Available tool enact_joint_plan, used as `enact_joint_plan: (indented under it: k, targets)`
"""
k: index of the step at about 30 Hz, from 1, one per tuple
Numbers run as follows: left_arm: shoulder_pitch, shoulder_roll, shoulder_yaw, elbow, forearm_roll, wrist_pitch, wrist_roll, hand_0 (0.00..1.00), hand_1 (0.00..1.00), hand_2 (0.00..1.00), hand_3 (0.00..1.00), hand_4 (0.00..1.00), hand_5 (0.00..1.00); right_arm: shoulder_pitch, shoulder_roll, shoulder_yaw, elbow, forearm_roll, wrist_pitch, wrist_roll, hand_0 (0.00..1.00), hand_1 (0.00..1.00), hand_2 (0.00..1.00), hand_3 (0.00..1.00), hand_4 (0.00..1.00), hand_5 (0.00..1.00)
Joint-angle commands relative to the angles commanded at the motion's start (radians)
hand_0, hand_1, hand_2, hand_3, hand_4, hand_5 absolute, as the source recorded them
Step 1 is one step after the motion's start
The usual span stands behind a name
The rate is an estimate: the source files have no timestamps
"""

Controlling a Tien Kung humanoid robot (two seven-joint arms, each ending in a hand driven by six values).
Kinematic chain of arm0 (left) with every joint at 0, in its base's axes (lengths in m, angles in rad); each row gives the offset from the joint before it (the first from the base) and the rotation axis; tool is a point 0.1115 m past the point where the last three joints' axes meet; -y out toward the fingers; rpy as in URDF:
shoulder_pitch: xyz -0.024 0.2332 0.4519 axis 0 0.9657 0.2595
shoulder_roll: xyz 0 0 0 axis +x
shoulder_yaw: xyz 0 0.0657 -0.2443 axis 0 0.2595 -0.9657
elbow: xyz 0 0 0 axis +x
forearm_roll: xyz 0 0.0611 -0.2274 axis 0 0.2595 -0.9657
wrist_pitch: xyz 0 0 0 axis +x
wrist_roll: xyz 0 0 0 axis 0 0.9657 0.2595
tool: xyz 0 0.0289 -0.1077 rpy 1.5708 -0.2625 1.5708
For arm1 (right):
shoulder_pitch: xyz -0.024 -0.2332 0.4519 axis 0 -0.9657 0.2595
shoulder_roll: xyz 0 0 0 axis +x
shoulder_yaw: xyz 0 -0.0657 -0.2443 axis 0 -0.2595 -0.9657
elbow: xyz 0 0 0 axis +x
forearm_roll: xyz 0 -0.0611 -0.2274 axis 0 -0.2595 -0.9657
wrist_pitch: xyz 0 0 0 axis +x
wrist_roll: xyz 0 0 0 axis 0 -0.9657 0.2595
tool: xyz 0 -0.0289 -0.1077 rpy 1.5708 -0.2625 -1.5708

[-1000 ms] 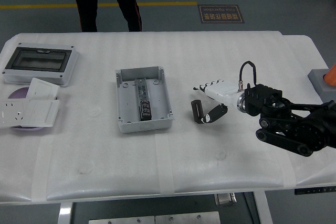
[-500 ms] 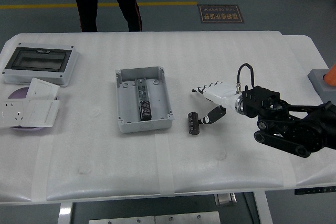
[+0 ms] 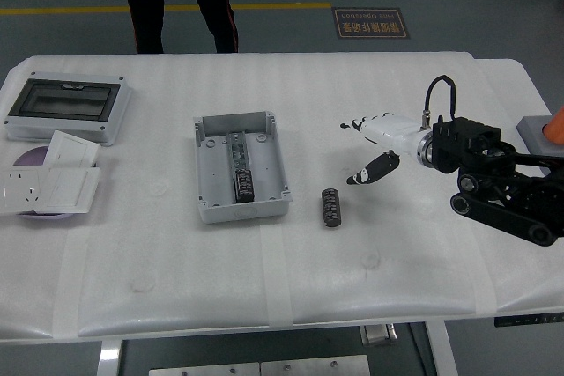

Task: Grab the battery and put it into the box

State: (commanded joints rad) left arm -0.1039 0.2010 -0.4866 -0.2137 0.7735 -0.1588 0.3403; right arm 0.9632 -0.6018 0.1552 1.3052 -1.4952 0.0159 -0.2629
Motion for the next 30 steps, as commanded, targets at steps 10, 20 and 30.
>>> enact_joint_plan:
  k: [10,20,30]
  targets:
    - [0.0,0.001,0.009,0.001,-0.009,0.0,-0.003,0.549,0.652,0.563,0.542,0.446,0.429,-0.126,-0.094,0.16,0.211,0.088,0.044,-0.027,0.998,0.887,0.934,0.998,0.915,0.47]
    - [-0.005,0.001,0.008,0.001,-0.005,-0.002,-0.003,0.548,0.652,0.563,0.542,0.447,0.429,-0.145,-0.031,0.1,0.195,0.089,0.036,-0.014,0.998,0.855,0.914,0.998,0.904,0.462]
    - [-0.004,0.001,0.009,0.0,-0.011,-0.001,-0.004,0.549,0.652,0.563,0.542,0.447,0.429,-0.14,0.014,0.048,0.133,0.062,0.035,-0.01,0.998,0.86,0.914,0.998,0.894,0.455]
